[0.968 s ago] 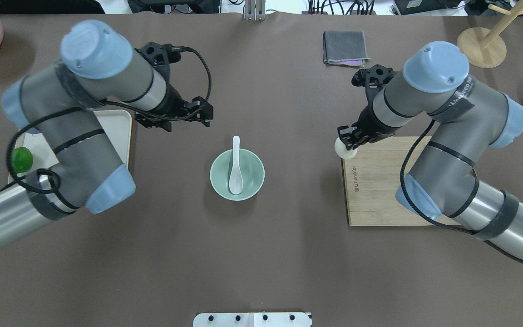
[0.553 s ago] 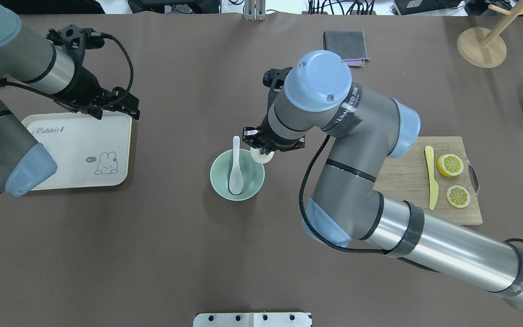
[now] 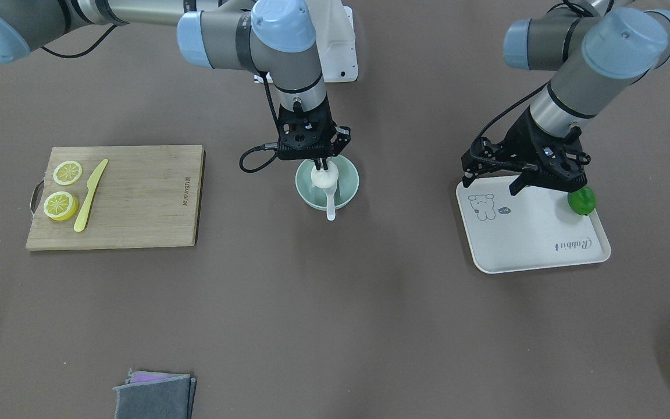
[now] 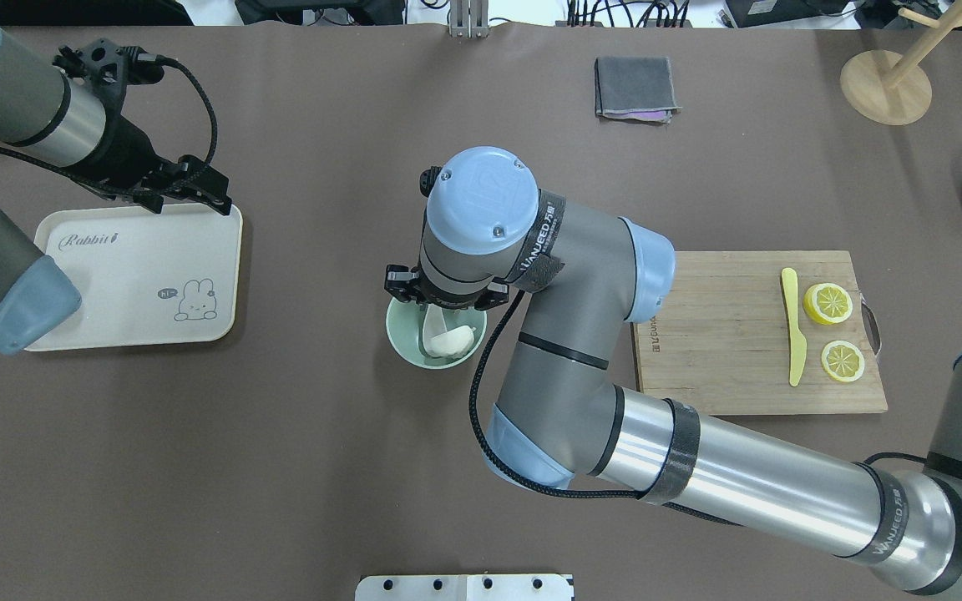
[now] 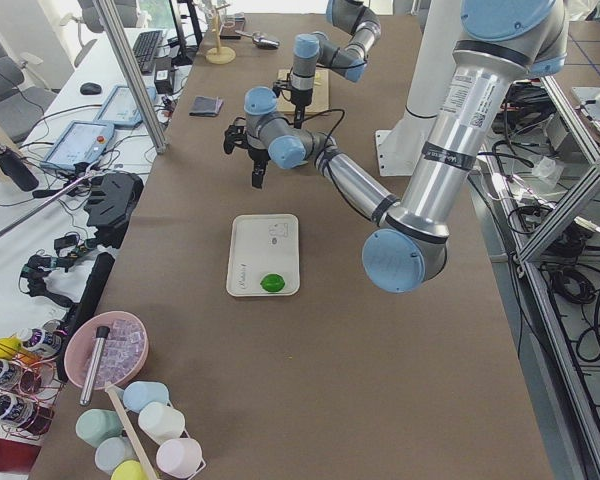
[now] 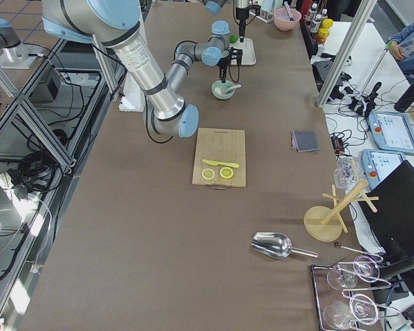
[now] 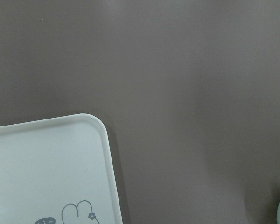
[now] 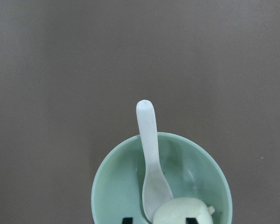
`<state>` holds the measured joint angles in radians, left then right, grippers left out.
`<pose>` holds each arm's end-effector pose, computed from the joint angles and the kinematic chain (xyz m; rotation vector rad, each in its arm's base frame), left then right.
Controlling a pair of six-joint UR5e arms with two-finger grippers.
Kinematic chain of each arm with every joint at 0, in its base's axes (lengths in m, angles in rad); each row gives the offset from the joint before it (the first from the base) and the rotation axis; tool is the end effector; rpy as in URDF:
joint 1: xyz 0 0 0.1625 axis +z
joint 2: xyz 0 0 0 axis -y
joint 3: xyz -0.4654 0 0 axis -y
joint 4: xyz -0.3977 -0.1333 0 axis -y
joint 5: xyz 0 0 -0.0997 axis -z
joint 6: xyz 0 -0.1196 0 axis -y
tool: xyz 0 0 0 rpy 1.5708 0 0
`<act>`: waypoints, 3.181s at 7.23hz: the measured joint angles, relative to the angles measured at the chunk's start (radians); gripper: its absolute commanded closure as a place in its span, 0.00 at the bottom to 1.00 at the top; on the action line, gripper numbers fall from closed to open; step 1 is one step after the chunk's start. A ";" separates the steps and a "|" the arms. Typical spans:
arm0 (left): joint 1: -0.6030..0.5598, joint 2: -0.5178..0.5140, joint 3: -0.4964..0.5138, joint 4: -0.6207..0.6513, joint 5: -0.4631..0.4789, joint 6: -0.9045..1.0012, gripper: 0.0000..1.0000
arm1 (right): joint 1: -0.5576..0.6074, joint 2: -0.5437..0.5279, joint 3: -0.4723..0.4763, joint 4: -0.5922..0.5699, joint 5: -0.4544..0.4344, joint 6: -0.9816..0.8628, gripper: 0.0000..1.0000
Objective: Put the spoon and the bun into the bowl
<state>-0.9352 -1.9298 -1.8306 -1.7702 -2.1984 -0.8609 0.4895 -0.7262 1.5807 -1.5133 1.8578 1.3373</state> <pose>0.3210 -0.5414 0.3609 0.1763 0.9687 0.0498 -0.6247 -0.4455 0.1630 0.0707 -0.9411 0.1059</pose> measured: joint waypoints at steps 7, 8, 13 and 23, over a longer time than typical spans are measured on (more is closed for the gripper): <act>-0.265 0.168 -0.034 0.196 -0.002 0.507 0.03 | 0.519 -0.579 0.235 -0.012 0.349 -0.801 0.00; -0.341 0.219 -0.034 0.220 -0.015 0.644 0.03 | 0.625 -0.659 0.234 -0.012 0.389 -0.971 0.00; -0.576 0.459 0.000 0.221 -0.152 1.021 0.02 | 0.940 -0.904 0.212 -0.006 0.429 -1.431 0.00; -0.653 0.483 0.038 0.224 -0.154 1.020 0.02 | 0.968 -0.966 0.209 -0.001 0.486 -1.449 0.00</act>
<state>-1.5880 -1.4470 -1.7925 -1.5465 -2.3521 0.1588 1.4573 -1.6920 1.7898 -1.5141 2.3443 -0.1119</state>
